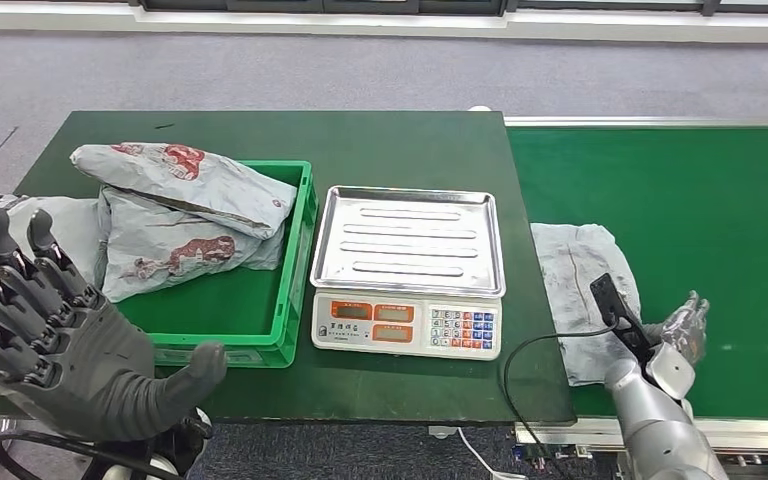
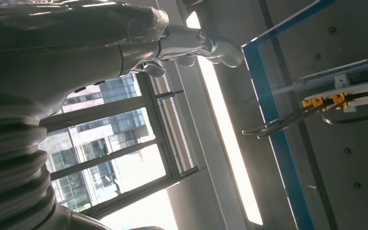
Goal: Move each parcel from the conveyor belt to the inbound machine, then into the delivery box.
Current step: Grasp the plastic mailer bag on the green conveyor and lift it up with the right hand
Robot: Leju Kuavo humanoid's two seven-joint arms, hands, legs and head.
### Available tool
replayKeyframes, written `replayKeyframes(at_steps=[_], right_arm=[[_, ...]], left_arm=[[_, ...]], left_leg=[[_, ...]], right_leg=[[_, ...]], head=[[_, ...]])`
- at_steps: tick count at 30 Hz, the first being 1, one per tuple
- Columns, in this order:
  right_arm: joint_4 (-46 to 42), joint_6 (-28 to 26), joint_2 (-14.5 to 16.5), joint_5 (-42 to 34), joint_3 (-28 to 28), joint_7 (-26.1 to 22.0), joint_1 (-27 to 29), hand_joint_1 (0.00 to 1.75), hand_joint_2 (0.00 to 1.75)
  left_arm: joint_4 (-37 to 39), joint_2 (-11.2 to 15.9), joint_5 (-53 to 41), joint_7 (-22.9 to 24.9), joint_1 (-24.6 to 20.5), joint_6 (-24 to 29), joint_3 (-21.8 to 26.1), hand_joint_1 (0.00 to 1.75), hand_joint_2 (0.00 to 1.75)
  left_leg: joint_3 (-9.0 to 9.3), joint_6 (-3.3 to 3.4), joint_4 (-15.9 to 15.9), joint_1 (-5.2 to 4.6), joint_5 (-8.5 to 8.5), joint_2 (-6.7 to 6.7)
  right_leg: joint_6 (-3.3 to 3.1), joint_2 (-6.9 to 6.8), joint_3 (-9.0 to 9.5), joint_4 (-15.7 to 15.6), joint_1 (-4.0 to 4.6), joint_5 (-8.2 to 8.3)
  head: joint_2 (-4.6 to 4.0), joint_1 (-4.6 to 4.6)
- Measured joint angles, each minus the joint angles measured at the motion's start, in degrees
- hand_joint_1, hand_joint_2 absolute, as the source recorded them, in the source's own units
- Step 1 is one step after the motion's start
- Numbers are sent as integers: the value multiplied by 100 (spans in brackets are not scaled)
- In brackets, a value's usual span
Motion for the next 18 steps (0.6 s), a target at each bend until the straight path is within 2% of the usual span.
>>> replayKeyframes(at_steps=[10,18], right_arm=[[258,40,-2,-51,-74,-187,-49,0,175],[352,414,29,-547,-342,-1237,-114,0,175]], left_arm=[[1,44,-13,28,8,38,-61,0,175],[38,97,-36,43,6,214,-141,0,175]], left_leg=[[0,1,1,-1,0,-1],[0,0,0,-1,0,-3]], right_leg=[[1,-2,3,0,-2,0],[0,-2,3,0,-1,0]], head=[[0,0],[0,0]])
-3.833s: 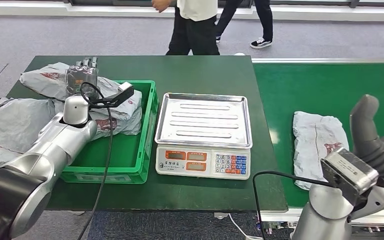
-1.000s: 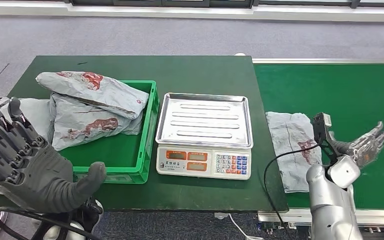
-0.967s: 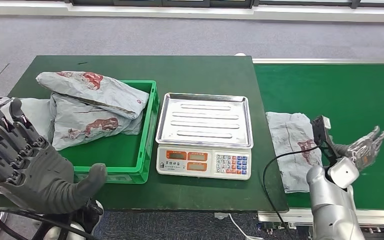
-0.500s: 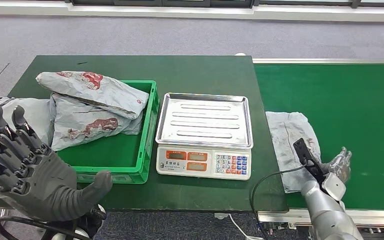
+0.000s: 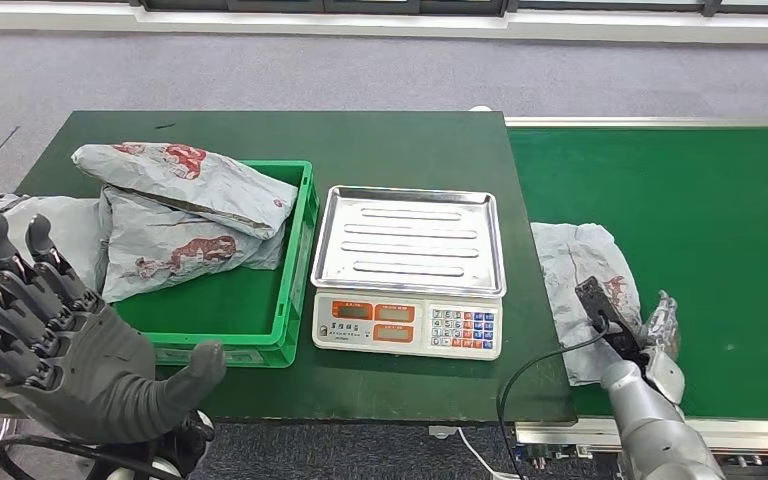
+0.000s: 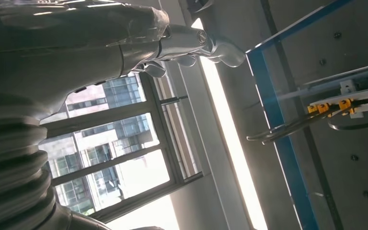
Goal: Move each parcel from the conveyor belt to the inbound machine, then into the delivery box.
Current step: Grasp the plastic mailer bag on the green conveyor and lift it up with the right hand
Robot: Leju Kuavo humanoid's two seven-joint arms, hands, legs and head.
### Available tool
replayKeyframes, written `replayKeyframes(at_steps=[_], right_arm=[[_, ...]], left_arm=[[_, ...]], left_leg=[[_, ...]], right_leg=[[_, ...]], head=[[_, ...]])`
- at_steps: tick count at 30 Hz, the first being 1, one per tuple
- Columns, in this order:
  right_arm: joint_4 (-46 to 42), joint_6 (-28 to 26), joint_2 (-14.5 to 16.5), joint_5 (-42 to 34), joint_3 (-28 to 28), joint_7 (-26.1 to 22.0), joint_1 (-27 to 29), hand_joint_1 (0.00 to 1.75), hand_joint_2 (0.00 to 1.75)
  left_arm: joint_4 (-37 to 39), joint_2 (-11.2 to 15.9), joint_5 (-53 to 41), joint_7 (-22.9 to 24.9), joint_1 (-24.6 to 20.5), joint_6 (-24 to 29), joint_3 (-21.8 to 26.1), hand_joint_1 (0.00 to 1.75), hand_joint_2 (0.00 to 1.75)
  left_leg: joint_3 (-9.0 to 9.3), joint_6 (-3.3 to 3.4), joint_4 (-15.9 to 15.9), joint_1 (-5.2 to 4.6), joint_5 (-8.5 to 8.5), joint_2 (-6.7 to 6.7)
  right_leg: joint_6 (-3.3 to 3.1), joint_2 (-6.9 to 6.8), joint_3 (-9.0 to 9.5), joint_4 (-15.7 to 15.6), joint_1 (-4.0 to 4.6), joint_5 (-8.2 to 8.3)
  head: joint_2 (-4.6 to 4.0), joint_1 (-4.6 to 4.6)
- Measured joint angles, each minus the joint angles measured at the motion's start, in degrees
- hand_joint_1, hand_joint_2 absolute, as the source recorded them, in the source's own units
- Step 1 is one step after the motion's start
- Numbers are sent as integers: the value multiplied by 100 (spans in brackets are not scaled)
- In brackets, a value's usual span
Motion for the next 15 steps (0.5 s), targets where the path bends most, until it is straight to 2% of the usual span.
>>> replayKeyframes(at_steps=[4,7,15], right_arm=[[52,333,27,-170,-156,-401,-65,0,175],[83,453,51,-191,-230,-482,-92,0,175],[155,744,63,-11,-258,-97,-119,0,175]], left_arm=[[28,20,-24,8,-1,31,-26,0,175],[41,31,-31,11,-1,32,-31,0,175],[75,49,-35,9,-3,21,-36,0,175]], left_leg=[[0,0,0,0,0,0],[0,0,0,0,0,0],[0,0,0,0,0,0]], right_leg=[[0,0,0,0,0,0],[0,-1,0,0,0,0],[0,-1,-1,0,0,0]], head=[[0,0],[0,0],[0,0]])
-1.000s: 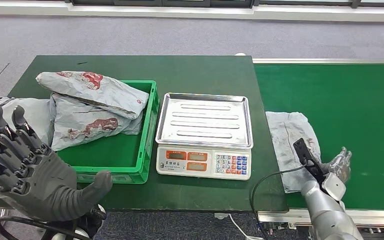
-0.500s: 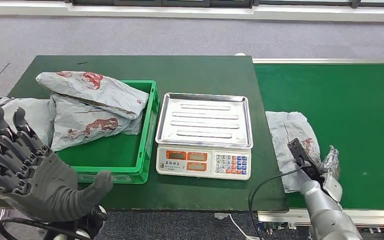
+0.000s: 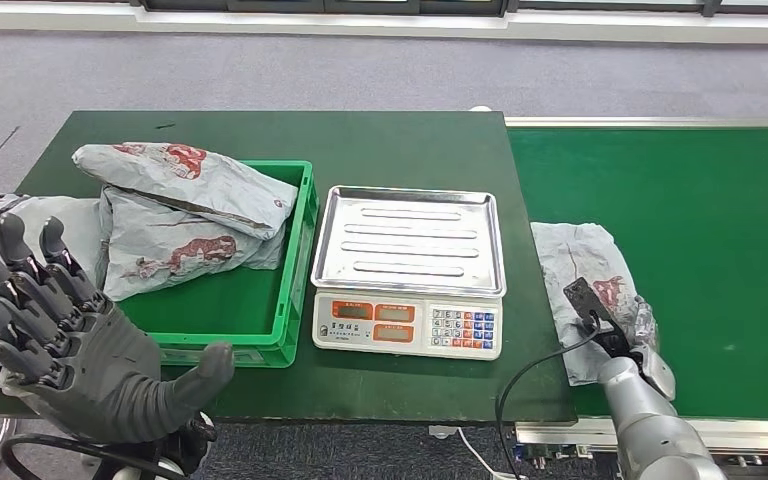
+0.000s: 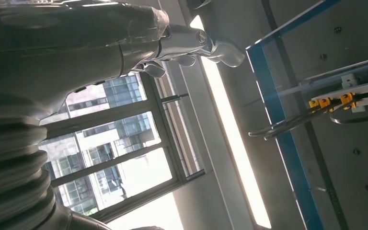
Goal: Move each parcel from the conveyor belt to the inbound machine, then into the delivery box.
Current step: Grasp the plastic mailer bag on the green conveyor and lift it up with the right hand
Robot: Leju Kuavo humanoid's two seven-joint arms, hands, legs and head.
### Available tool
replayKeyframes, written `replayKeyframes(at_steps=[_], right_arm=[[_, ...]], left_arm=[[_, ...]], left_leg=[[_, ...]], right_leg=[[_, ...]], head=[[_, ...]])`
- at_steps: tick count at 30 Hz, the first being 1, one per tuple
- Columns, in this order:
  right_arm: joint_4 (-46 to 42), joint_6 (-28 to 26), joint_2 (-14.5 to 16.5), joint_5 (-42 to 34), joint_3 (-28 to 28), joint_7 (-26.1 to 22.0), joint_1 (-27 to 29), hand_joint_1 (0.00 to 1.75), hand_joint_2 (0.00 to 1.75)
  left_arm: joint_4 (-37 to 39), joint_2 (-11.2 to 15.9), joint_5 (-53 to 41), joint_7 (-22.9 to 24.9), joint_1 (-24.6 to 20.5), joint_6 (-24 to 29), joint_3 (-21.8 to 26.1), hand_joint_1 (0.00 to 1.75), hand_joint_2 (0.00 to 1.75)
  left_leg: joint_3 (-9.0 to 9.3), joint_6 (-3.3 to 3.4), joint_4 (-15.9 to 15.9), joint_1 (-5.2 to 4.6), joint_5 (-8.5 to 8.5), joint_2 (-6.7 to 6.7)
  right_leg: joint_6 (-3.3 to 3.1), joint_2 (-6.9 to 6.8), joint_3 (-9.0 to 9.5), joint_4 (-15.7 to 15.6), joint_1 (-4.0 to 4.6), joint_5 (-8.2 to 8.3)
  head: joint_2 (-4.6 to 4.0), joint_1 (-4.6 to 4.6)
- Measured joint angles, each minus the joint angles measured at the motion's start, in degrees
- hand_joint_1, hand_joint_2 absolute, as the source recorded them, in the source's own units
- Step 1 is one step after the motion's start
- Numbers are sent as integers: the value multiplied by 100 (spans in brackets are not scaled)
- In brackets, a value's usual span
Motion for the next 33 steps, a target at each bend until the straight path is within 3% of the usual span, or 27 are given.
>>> replayKeyframes(at_steps=[3,4,7,8,16,33], right_arm=[[28,119,0,74,-1,152,2,0,175],[37,162,0,96,-1,201,3,24,175],[61,380,0,151,0,287,4,155,175],[69,480,0,175,0,310,3,175,175],[89,967,-4,310,0,493,-71,175,175],[89,1045,-4,317,1,531,-110,175,175]], left_arm=[[7,6,-1,-2,-2,-32,0,0,175],[9,8,-1,-2,-2,-41,0,0,175],[13,9,-1,-4,-3,-74,0,0,175],[14,9,-2,-4,-4,-90,0,0,175],[14,9,-3,-4,-14,-152,0,0,175],[16,11,-3,-7,-27,-157,0,0,175]], left_leg=[[0,0,0,0,0,0],[0,0,0,0,0,0],[0,0,0,0,0,0],[0,0,0,0,0,0],[9,1,1,2,-1,10],[34,1,2,5,-1,11]], right_leg=[[0,0,-1,0,0,0],[0,0,-1,0,0,0],[0,1,-1,0,0,0],[0,1,-1,0,0,0],[-2,4,7,-2,2,-2],[-2,3,34,-2,4,-1]], head=[[0,0],[0,0],[0,0],[0,0],[0,0],[0,0]])
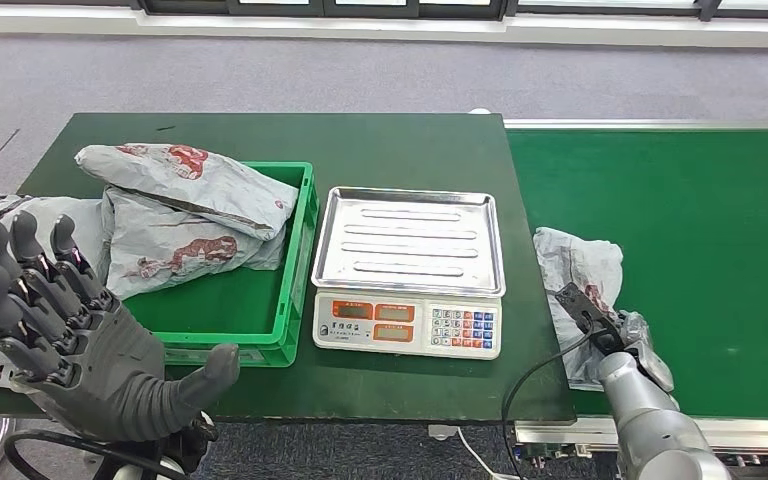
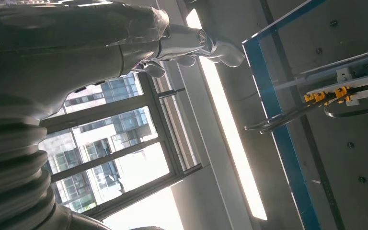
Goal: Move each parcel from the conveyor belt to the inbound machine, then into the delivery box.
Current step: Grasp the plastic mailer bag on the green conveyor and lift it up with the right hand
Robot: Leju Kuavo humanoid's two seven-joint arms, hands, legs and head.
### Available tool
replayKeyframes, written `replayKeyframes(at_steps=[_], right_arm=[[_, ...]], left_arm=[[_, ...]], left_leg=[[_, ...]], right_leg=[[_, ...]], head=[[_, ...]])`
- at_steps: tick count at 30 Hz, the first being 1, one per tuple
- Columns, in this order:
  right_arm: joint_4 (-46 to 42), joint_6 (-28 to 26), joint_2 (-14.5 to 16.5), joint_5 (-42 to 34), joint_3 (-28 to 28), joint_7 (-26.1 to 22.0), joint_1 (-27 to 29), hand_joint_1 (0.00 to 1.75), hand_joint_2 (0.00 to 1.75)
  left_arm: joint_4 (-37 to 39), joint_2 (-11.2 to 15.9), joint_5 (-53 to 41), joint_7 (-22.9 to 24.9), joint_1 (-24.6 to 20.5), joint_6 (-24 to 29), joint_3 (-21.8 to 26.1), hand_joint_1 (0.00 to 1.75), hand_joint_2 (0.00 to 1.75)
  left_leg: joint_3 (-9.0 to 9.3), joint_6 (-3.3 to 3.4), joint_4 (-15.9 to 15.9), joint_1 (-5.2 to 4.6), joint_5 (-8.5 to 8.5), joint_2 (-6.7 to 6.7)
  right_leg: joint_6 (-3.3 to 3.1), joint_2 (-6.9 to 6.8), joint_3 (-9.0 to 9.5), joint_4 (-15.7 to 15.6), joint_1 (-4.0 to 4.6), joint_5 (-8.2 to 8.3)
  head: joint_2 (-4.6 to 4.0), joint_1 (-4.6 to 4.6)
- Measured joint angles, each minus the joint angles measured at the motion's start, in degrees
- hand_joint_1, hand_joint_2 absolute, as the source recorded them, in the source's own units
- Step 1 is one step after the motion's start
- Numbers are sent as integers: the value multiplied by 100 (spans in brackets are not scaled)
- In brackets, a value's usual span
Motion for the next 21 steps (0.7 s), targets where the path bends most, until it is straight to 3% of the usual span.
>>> replayKeyframes(at_steps=[4,7,12,16,21], right_arm=[[0,-101,3,-16,0,-57,2,175,175],[0,-574,20,-122,-7,-340,15,175,175],[-205,-2160,159,-872,-148,-1721,21,175,175],[-1186,-2764,498,-1824,-199,-2795,117,175,175],[-2491,-2795,946,-2069,-198,-2897,360,175,175]], left_arm=[[0,0,-34,0,2,9,0,0,175],[0,0,-133,9,24,69,0,0,175],[-1,-2,-291,41,89,130,4,0,175],[-2,-39,-305,50,122,-8,47,0,175],[-2,-84,-313,40,147,-132,97,0,175]], left_leg=[[0,0,0,0,0,-2],[-3,0,-1,-1,0,-2],[-7,-1,-2,-3,0,-4],[-7,-1,-3,-2,0,-4],[-7,-1,-4,-1,0,-7]], right_leg=[[0,0,1,0,0,0],[0,0,-1,1,0,0],[0,-1,-5,3,-1,0],[-1,-1,-6,4,0,-1],[-2,-3,-7,3,0,-4]], head=[[0,0],[0,0],[0,0],[0,1],[0,0]])
